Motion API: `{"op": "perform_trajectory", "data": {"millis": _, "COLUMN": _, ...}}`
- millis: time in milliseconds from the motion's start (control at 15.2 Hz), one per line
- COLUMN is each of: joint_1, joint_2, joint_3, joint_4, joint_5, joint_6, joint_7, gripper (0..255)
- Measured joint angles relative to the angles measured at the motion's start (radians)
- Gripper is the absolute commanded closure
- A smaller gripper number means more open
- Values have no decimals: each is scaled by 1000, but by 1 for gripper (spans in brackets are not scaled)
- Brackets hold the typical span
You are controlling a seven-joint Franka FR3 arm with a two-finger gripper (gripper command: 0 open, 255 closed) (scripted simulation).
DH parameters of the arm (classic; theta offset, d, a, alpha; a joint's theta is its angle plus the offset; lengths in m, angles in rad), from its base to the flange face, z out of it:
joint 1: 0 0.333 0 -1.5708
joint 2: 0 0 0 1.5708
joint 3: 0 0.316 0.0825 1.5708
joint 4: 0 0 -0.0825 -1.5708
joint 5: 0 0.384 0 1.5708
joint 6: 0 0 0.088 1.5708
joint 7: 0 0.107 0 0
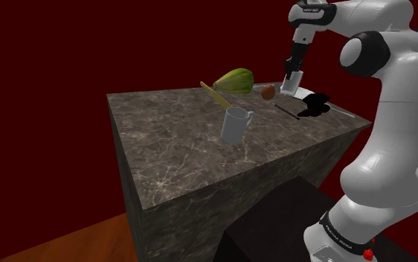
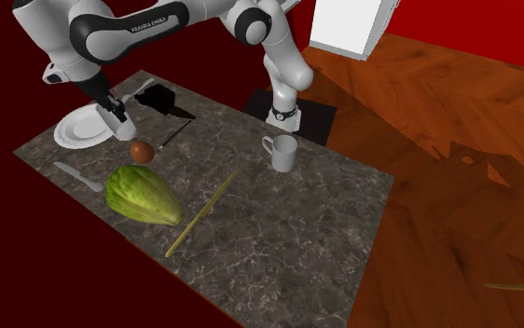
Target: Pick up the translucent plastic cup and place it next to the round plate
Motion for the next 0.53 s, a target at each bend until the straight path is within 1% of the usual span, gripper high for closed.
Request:
{"op": "perform_trajectory", "data": {"millis": 132, "joint_1": 3, "joint_2": -14, "joint_3": 0, "joint_4": -51, "joint_5": -2, "joint_6": 37, "joint_7": 0, "gripper": 255}}
{"op": "perform_trajectory", "data": {"millis": 528, "joint_1": 4, "joint_2": -15, "joint_3": 0, "joint_4": -66, "joint_5": -2, "joint_6": 51, "joint_7": 0, "gripper": 255}}
